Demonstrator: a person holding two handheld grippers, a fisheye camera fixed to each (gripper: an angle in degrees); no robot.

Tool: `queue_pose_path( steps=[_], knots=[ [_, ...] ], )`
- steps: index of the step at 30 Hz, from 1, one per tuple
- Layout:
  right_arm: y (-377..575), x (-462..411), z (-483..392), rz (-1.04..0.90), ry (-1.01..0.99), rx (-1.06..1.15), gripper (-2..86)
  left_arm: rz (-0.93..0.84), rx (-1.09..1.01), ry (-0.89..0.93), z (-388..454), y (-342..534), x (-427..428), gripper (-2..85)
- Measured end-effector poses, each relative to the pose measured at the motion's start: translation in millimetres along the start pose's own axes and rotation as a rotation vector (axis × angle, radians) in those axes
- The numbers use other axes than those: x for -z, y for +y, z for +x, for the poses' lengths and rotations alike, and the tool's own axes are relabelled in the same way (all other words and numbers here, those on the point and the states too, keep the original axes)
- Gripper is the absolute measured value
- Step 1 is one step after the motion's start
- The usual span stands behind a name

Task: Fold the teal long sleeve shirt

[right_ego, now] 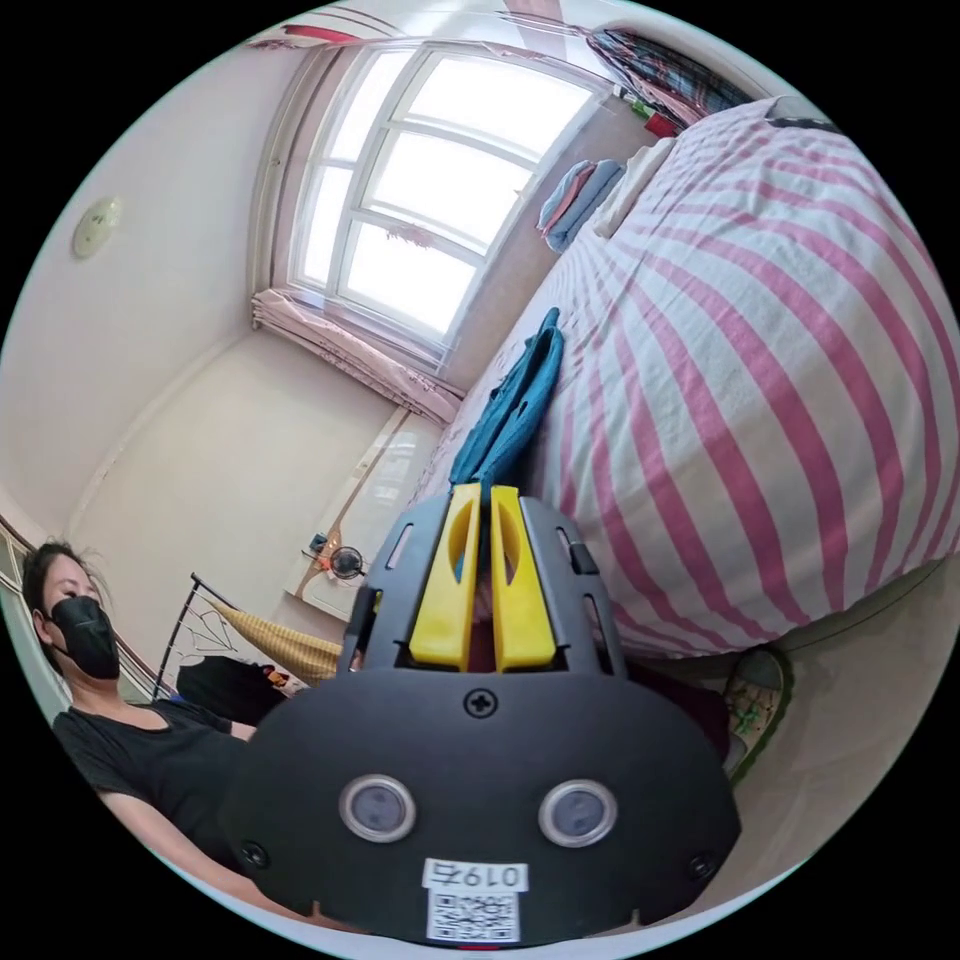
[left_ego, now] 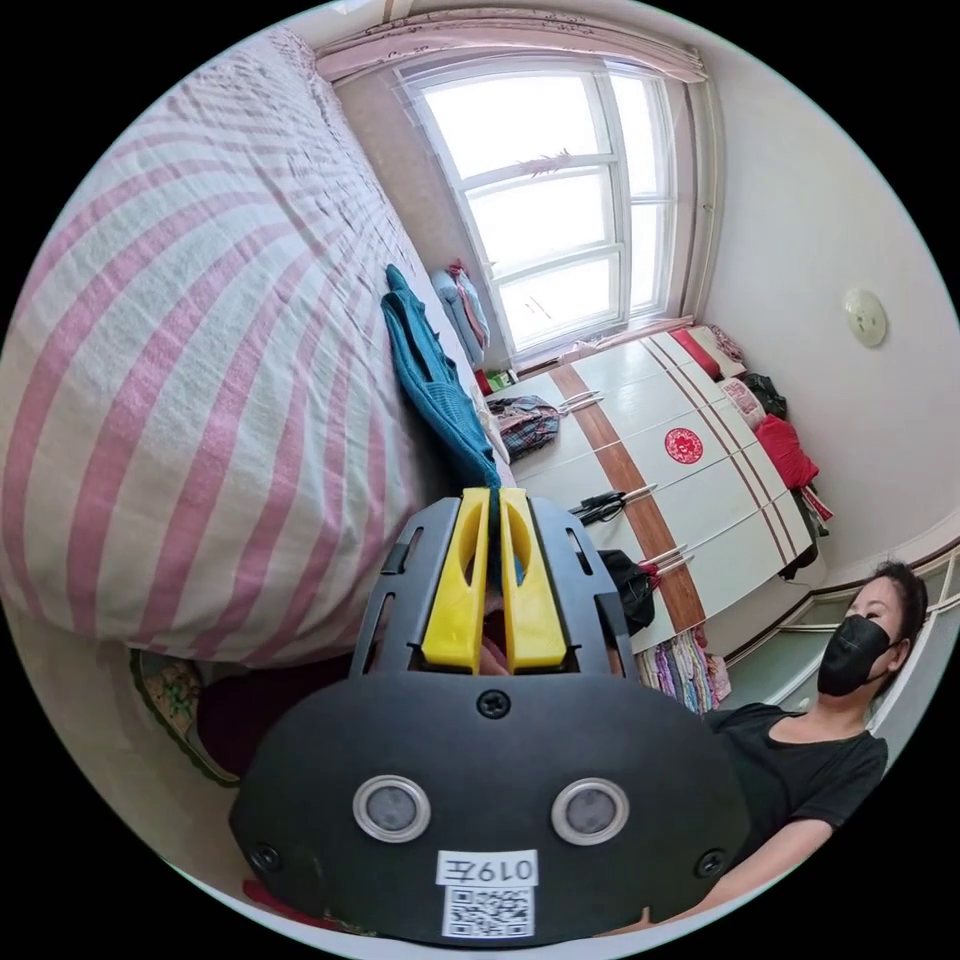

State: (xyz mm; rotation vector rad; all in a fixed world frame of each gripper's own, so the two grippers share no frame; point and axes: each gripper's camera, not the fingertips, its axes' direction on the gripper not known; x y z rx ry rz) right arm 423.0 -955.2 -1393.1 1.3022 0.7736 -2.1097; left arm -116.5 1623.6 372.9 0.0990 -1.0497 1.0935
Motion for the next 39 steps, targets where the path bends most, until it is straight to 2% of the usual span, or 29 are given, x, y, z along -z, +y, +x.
queue_pose_path(
  steps=[16, 27, 32, 39],
  knots=[
    [-3, 47, -10, 0.085, -0.257, 0.01, -0.2, 0.035, -0.081, 0.191, 24, -28, 38, 1.8],
    [16, 75, -4, 0.037, -0.223, -0.035, -0.2, 0.02, -0.01, 0.21, 9, -33, 57, 1.6],
    [0, 59, 11, 0.069, -0.257, -0.061, -0.2, 0.031, -0.009, 0.258, -7, -81, 41, 1.6],
    [-107, -11, 22, 0.112, -0.304, 0.024, -0.1, 0.089, -0.006, 0.333, -44, -195, -8, 1.6]
  ],
)
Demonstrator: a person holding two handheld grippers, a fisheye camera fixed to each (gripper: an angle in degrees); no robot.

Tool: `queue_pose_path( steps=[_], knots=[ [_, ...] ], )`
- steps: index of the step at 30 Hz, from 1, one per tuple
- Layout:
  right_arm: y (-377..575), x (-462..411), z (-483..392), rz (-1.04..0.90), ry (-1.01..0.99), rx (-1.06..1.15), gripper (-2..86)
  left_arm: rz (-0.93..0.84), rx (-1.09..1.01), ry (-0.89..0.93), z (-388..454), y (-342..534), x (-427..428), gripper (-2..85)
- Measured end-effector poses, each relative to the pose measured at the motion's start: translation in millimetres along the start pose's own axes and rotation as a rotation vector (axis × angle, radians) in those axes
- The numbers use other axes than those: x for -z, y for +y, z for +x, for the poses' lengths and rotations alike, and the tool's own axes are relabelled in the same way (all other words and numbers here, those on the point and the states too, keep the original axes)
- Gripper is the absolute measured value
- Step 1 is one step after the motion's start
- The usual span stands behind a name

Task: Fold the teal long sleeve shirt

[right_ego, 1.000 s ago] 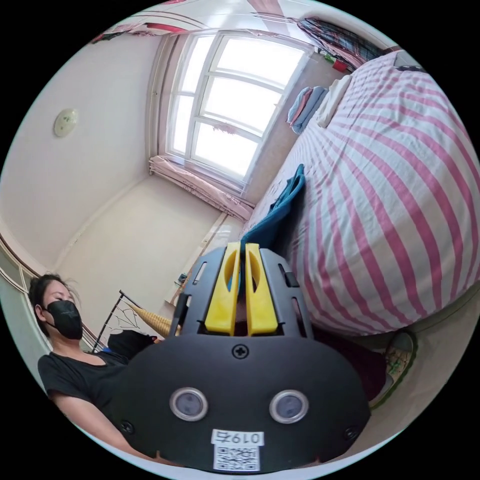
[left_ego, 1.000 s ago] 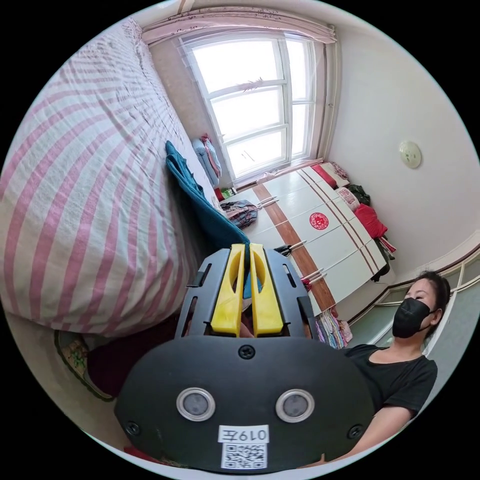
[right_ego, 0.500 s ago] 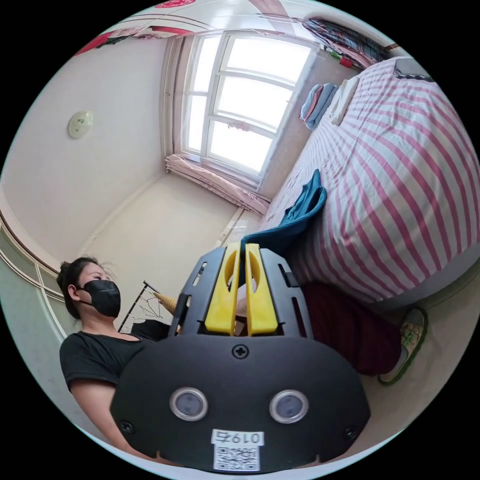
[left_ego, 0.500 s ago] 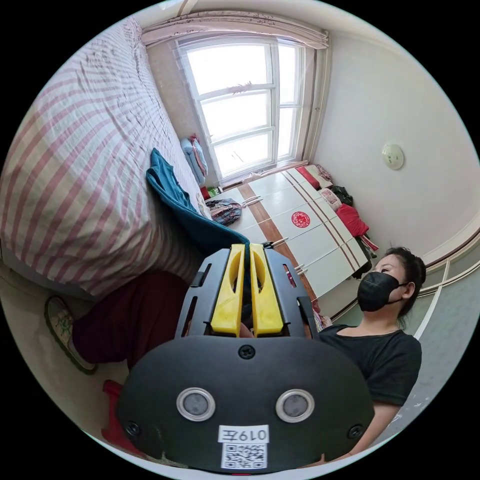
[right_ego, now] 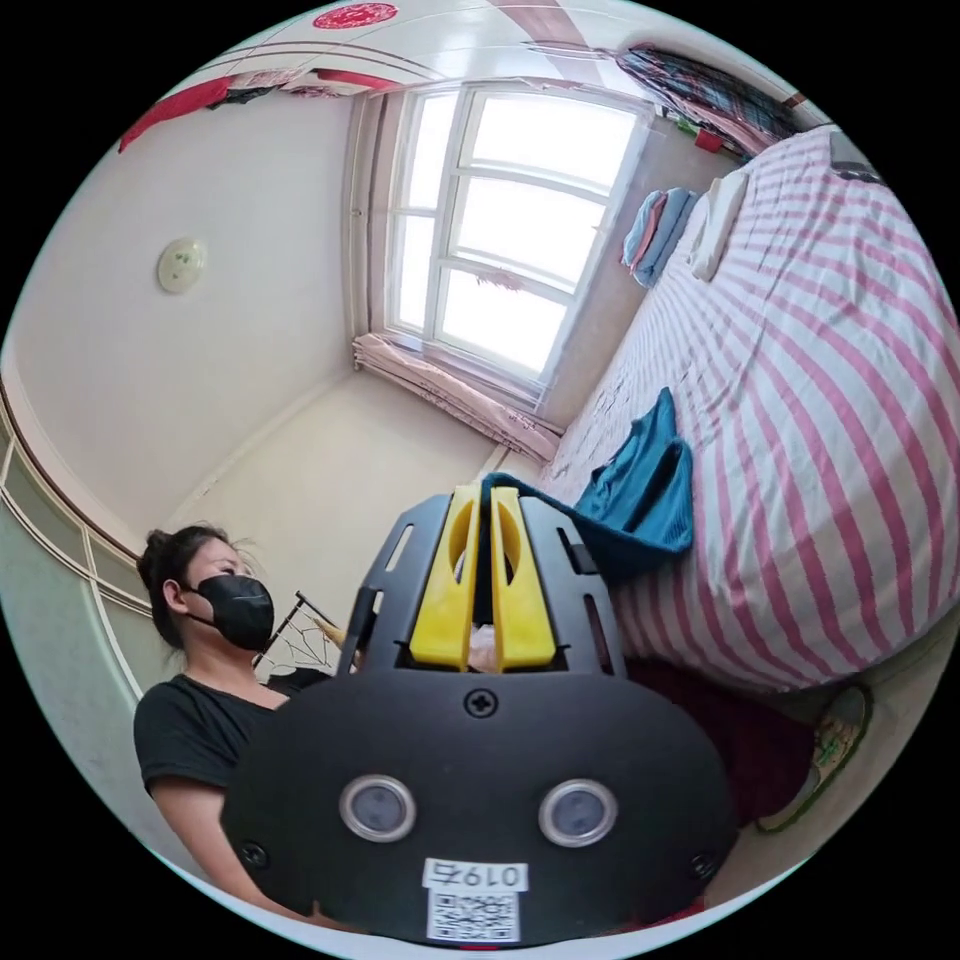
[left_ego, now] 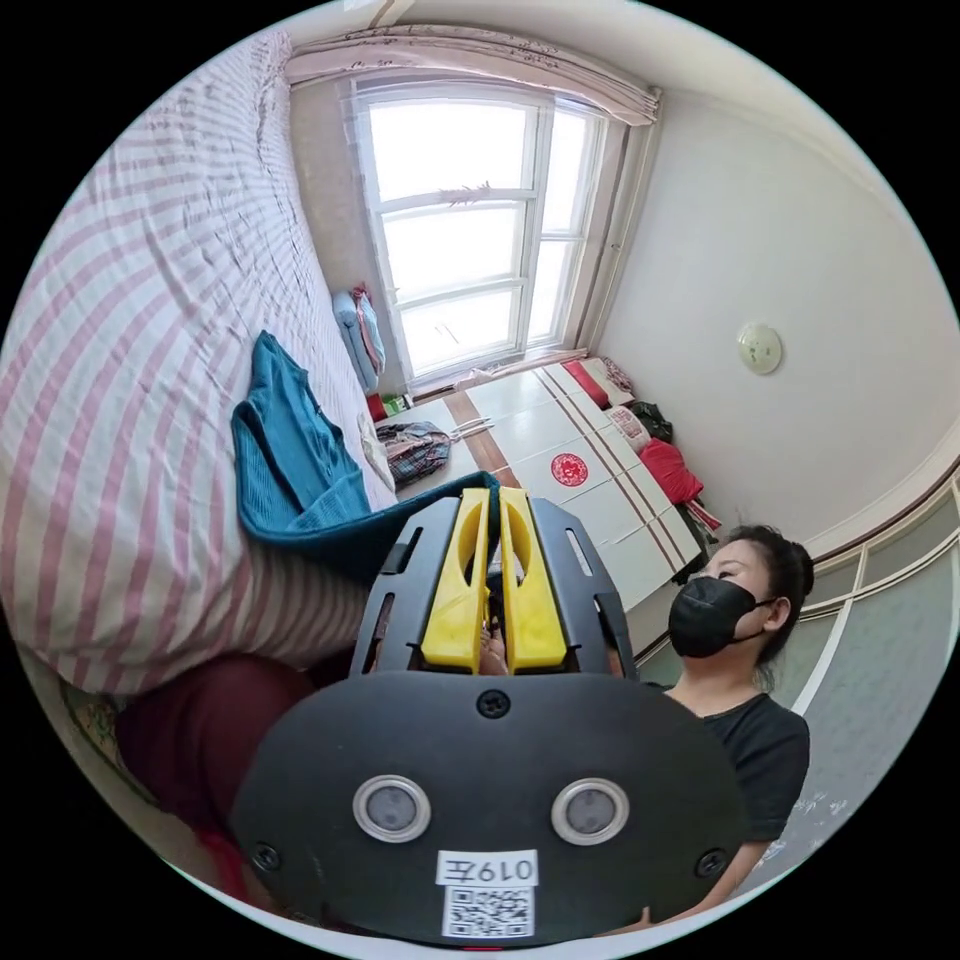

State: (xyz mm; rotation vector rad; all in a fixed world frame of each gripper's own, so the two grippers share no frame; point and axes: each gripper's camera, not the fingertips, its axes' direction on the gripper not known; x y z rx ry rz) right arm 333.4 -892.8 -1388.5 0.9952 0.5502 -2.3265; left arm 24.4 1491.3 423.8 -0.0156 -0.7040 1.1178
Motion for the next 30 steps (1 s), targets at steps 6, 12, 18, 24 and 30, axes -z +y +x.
queue_pose_path(
  steps=[6, 12, 18, 24, 30],
  knots=[
    [-106, -99, 65, -0.002, 0.023, -0.014, 0.0, 0.086, 0.141, 0.043, -89, -115, -52, 1.5],
    [-198, -192, 161, -0.026, 0.17, -0.117, -0.1, 0.121, 0.295, -0.068, -184, -217, -100, 1.8],
    [-242, -243, 239, -0.014, 0.223, -0.234, -0.1, 0.15, 0.405, -0.153, -259, -276, -127, 2.1],
    [-264, -270, 281, -0.038, 0.268, -0.304, 0.1, 0.153, 0.466, -0.173, -306, -309, -142, 2.3],
    [-290, -297, 293, -0.048, 0.288, -0.31, 0.3, 0.175, 0.496, -0.176, -327, -342, -160, 2.9]
  ],
)
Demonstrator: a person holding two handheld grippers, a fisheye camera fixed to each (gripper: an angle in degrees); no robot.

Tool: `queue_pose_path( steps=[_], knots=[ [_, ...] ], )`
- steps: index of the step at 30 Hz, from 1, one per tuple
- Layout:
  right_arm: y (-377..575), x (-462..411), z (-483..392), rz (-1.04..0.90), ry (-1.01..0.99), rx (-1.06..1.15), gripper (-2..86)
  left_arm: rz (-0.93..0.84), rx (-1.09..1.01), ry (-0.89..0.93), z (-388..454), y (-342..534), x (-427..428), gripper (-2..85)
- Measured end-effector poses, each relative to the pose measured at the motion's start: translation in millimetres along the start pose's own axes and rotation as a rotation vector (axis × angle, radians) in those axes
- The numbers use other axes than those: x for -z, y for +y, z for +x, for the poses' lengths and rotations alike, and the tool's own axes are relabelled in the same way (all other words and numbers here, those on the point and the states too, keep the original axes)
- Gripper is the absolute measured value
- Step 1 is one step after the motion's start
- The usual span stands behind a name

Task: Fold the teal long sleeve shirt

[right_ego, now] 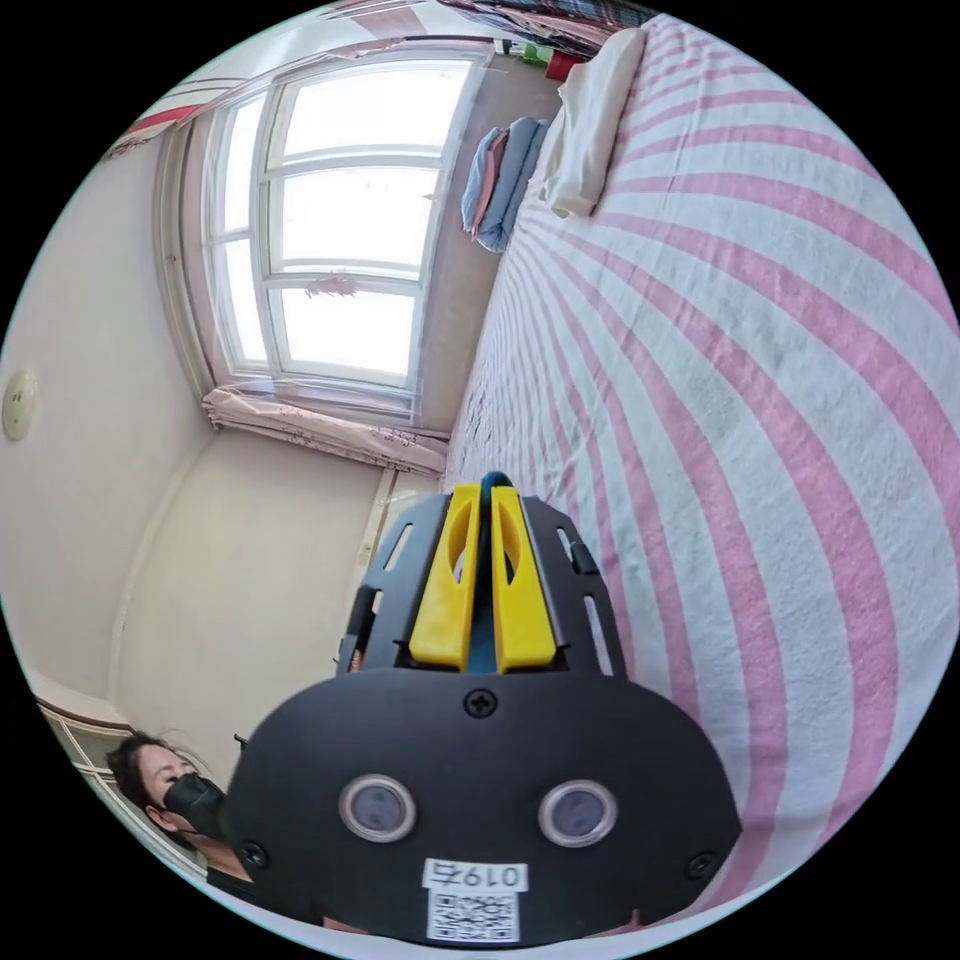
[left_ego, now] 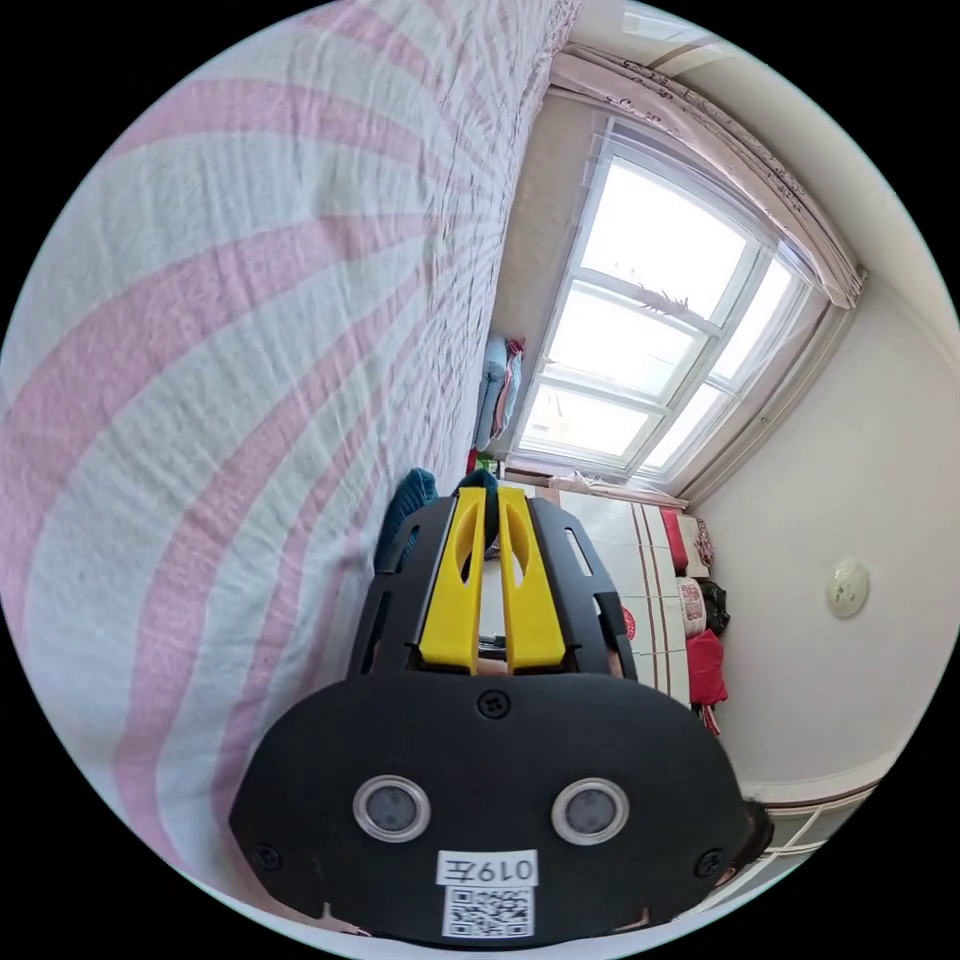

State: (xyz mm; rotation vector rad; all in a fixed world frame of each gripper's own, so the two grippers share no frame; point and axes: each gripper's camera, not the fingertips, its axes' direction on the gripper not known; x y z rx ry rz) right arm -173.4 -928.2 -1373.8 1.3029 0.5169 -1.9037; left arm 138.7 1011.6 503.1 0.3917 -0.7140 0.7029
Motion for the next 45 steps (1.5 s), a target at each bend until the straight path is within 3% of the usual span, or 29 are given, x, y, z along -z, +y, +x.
queue_pose_path(
  steps=[8, 15, 26, 32, 37, 40, 42, 45],
  knots=[
    [-32, -43, -9, -0.003, 0.082, -0.033, 2.3, 0.024, -0.054, -0.165, 28, -28, -37, 5.7],
    [-46, -56, -21, -0.008, 0.162, -0.082, 11.2, 0.022, -0.039, -0.16, 44, -38, -43, 13.3],
    [-44, -59, -76, 0.008, 0.173, 0.027, 8.3, 0.026, -0.185, -0.253, 109, -11, -66, 10.7],
    [-8, -56, -127, -0.107, 0.168, 0.266, 6.3, -0.16, -0.55, -0.387, 175, 66, -77, 8.1],
    [97, -3, -192, -0.154, 0.265, 0.731, 0.8, -0.266, -0.909, -0.44, 215, 177, -49, 4.6],
    [160, 21, -211, -0.177, 0.379, 0.865, 0.0, -0.274, -1.102, -0.587, 224, 250, -32, 3.3],
    [192, 28, -219, -0.194, 0.502, 0.924, 0.2, -0.263, -1.145, -0.717, 221, 282, -24, 3.5],
    [221, 47, -219, -0.155, 0.563, 0.936, 2.1, -0.232, -1.11, -0.737, 216, 309, -1, 6.9]
  ],
)
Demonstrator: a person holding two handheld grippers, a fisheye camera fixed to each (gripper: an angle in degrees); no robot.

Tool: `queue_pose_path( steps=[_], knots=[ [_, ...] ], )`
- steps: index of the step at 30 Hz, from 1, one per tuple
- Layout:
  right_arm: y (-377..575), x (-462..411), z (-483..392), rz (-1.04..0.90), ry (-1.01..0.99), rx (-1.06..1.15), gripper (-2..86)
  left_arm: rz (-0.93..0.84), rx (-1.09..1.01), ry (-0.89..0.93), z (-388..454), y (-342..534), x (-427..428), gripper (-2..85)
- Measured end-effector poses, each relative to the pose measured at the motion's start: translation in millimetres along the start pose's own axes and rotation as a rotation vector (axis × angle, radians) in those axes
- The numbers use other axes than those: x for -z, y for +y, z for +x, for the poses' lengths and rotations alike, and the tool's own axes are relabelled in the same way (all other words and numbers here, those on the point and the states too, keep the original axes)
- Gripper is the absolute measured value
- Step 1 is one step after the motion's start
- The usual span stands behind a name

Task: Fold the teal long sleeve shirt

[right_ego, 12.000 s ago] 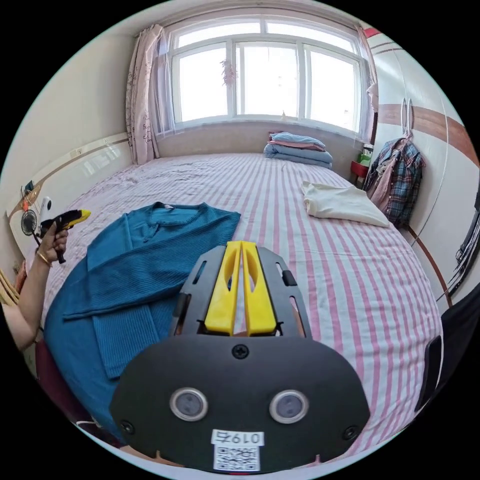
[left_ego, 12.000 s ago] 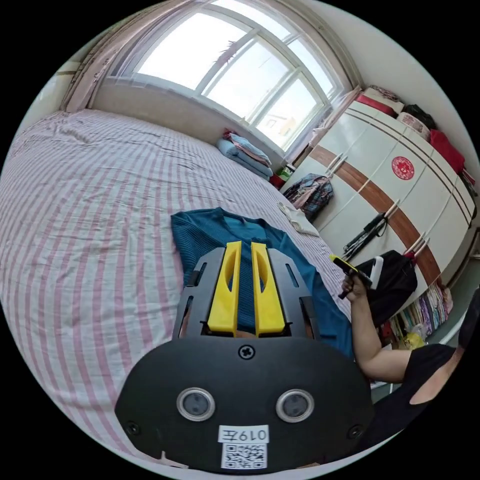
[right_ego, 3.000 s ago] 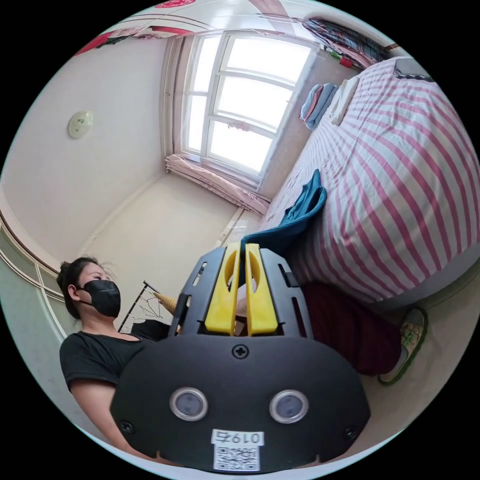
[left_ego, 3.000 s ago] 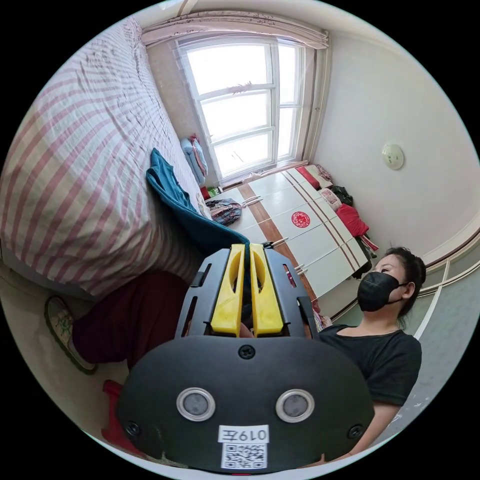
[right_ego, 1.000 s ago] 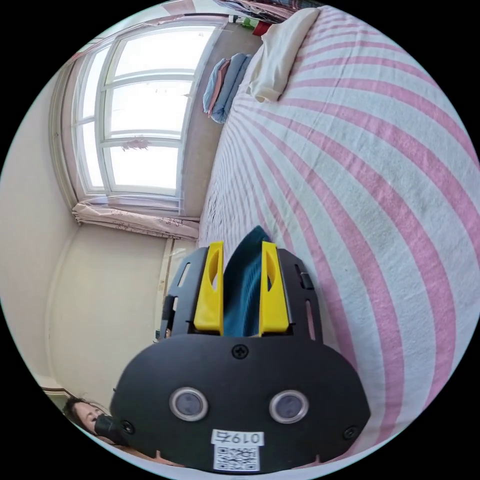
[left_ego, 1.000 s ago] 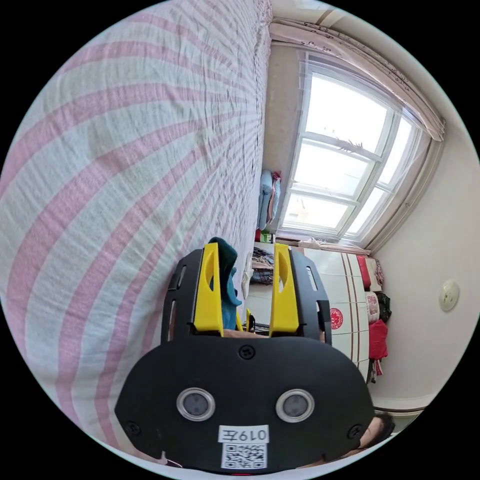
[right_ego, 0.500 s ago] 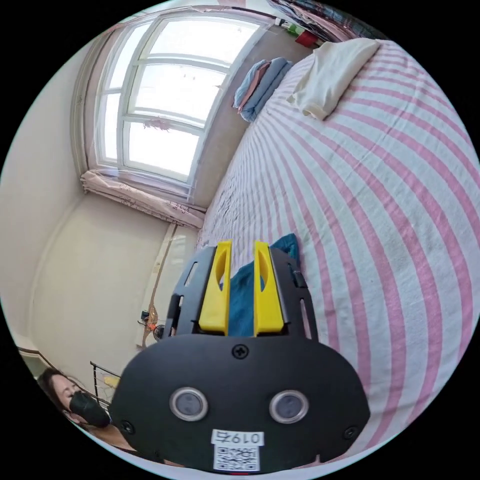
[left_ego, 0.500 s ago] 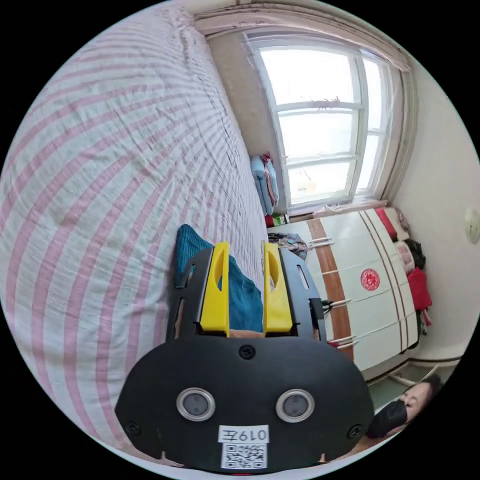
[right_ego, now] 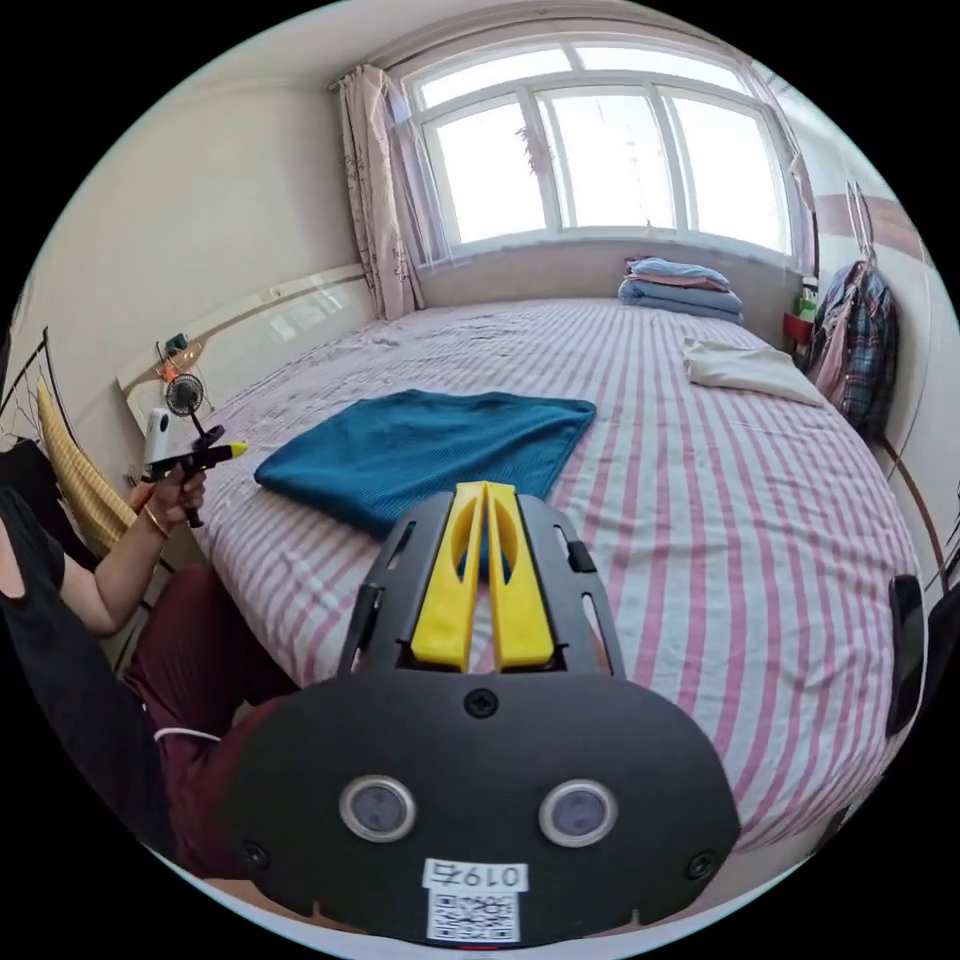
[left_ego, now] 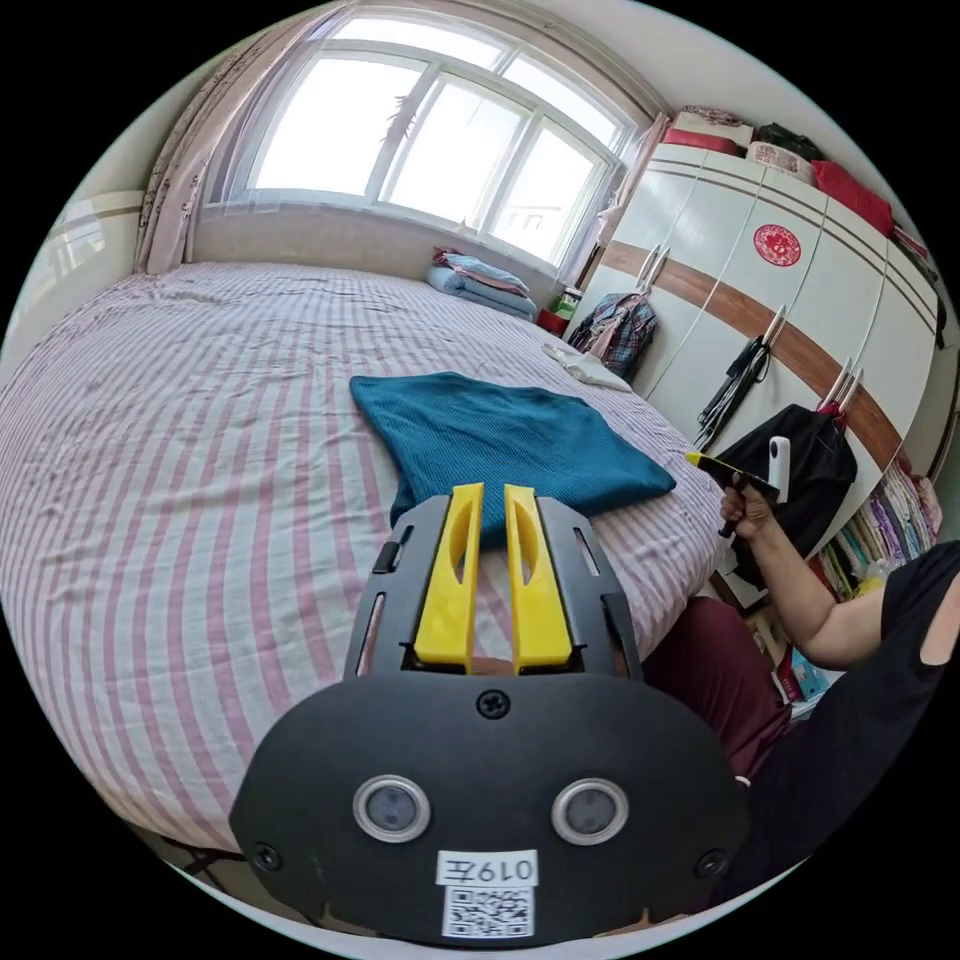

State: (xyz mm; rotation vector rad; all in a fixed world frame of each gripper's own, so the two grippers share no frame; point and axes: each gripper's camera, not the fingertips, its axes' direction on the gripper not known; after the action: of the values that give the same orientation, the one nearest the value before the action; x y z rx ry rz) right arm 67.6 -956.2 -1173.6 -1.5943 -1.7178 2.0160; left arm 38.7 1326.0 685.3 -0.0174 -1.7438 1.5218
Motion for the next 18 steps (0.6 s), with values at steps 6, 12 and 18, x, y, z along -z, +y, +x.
queue_pose_path(
  steps=[6, 12, 18],
  knots=[
    [10, -1, 9, -0.166, -0.045, 0.015, 10.5, -0.046, -0.027, -0.035, 11, 24, 19, 13.8],
    [5, 4, 8, -0.247, -0.079, 0.096, 10.9, -0.064, -0.067, 0.0, 21, 32, 32, 14.8],
    [-4, 8, 16, -0.306, -0.108, 0.098, 9.9, -0.147, -0.121, 0.015, 35, 24, 35, 13.9]
  ],
)
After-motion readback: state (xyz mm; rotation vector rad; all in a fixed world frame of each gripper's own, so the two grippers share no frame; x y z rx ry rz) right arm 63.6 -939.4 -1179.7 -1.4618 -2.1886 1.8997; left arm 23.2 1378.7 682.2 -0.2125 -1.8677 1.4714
